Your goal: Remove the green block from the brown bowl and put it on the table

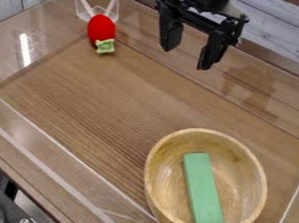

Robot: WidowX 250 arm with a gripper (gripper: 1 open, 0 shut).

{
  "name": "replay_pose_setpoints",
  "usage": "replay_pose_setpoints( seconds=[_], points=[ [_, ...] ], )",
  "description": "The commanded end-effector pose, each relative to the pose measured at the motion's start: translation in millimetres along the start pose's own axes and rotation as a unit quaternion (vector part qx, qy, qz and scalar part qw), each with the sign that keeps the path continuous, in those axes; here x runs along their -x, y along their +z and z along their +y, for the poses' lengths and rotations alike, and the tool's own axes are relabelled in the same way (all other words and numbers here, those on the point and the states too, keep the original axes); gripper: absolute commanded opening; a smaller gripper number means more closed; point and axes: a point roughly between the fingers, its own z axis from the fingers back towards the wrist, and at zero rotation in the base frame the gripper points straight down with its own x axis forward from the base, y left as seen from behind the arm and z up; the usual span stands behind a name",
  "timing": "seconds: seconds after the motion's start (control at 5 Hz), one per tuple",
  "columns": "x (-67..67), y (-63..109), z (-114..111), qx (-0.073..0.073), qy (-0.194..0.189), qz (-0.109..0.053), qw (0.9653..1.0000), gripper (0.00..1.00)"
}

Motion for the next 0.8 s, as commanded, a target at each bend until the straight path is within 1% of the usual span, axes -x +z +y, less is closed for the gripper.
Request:
replay_pose_setpoints(
  seconds=[0.0, 0.2, 0.4, 0.6],
  points=[
    [7.7, -1.0, -8.2, 0.004, 0.017, 0.013, 0.9998, 1.00],
    [14.4, -4.2, -13.6, 0.012, 0.075, 0.022, 0.9969, 1.00],
    [23.6, -5.3, -23.2, 0.019, 0.138, 0.028, 0.9899, 1.00],
    [41.3, -11.4, -51.8, 0.024, 0.149, 0.028, 0.9882, 1.00]
  ],
)
